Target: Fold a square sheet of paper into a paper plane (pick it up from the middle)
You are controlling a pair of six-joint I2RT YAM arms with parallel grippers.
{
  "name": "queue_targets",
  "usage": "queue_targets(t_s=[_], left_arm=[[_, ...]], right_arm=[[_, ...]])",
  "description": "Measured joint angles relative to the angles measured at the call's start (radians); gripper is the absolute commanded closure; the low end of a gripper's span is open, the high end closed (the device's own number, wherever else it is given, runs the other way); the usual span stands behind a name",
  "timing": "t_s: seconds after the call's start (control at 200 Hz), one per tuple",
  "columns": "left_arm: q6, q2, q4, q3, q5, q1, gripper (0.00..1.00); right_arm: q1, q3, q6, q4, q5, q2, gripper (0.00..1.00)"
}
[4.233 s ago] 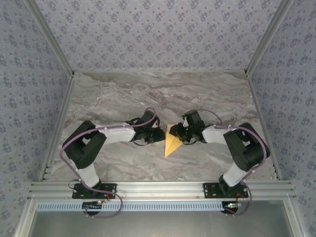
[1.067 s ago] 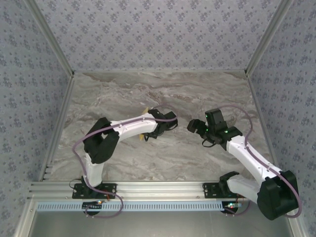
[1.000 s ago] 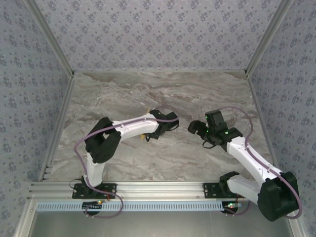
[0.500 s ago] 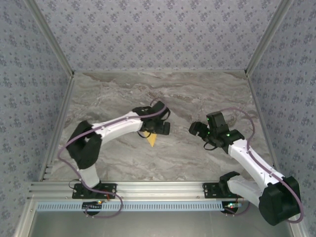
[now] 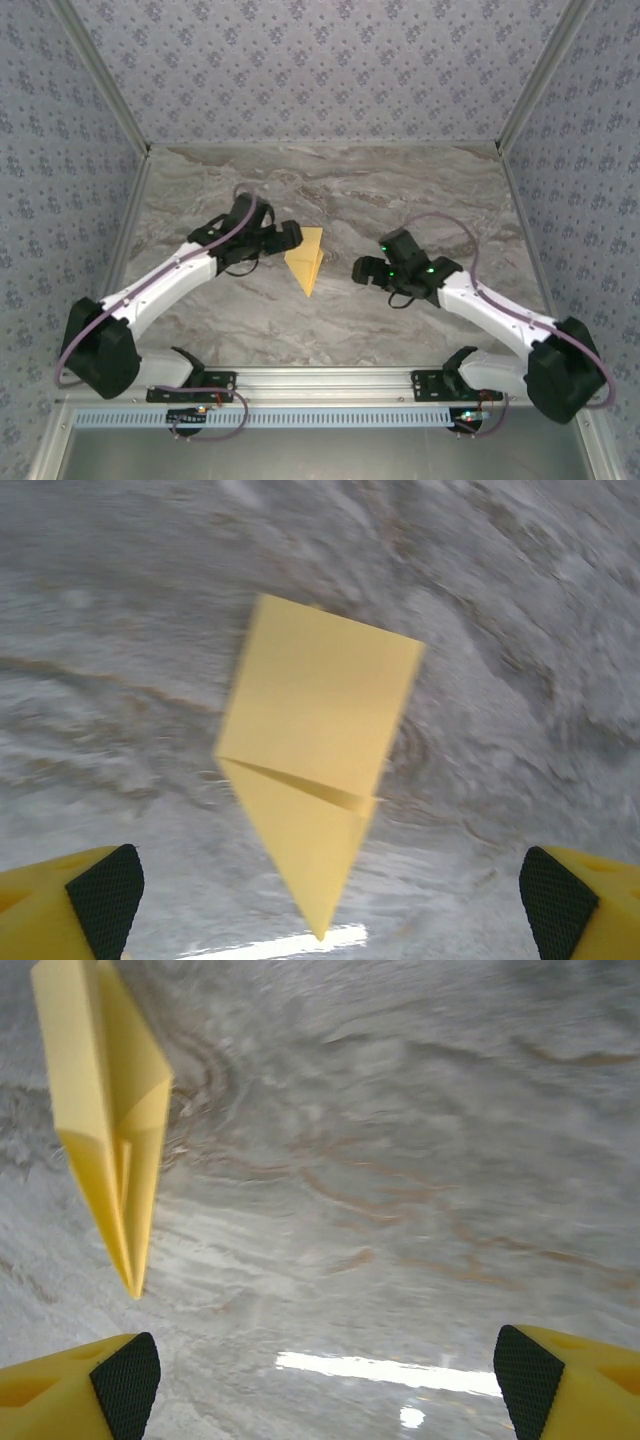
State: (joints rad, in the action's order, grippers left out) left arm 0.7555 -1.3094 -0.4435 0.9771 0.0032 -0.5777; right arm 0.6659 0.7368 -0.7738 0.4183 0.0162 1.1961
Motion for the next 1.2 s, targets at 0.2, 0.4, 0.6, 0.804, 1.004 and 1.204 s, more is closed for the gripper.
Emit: queue_targets(t_s=[0.2, 0.4, 0.6, 0.804, 1.004, 1.204], left_arm=[[0.060, 0.080, -0.001, -0.124, 0.016, 0.134, 0.01], [0.089, 0.117, -0.001, -0.196, 0.052, 0.200, 0.01], [0.096, 0.145, -0.001, -0.208, 0.064, 0.233, 0.01], [0.100, 0.157, -0.002, -0.222, 0.073, 0.244, 0.01], [0.102, 0.158, 0.000, -0.234, 0.089, 0.244, 0.01], [0.101, 0.164, 0.017, -0.255, 0.103, 0.244, 0.01]], right_arm=[[0.178, 0.190, -0.019, -0.059, -0.052, 0.217, 0.24], [0.259, 0.352, -0.037, -0.117, -0.051, 0.432, 0.49], [0.267, 0.518, -0.045, -0.134, -0.030, 0.631, 0.57], [0.243, 0.597, -0.045, -0.132, -0.031, 0.747, 0.57], [0.219, 0.628, -0.016, -0.086, -0.024, 0.814, 0.57], [0.218, 0.631, 0.092, -0.040, -0.002, 0.829, 0.57]])
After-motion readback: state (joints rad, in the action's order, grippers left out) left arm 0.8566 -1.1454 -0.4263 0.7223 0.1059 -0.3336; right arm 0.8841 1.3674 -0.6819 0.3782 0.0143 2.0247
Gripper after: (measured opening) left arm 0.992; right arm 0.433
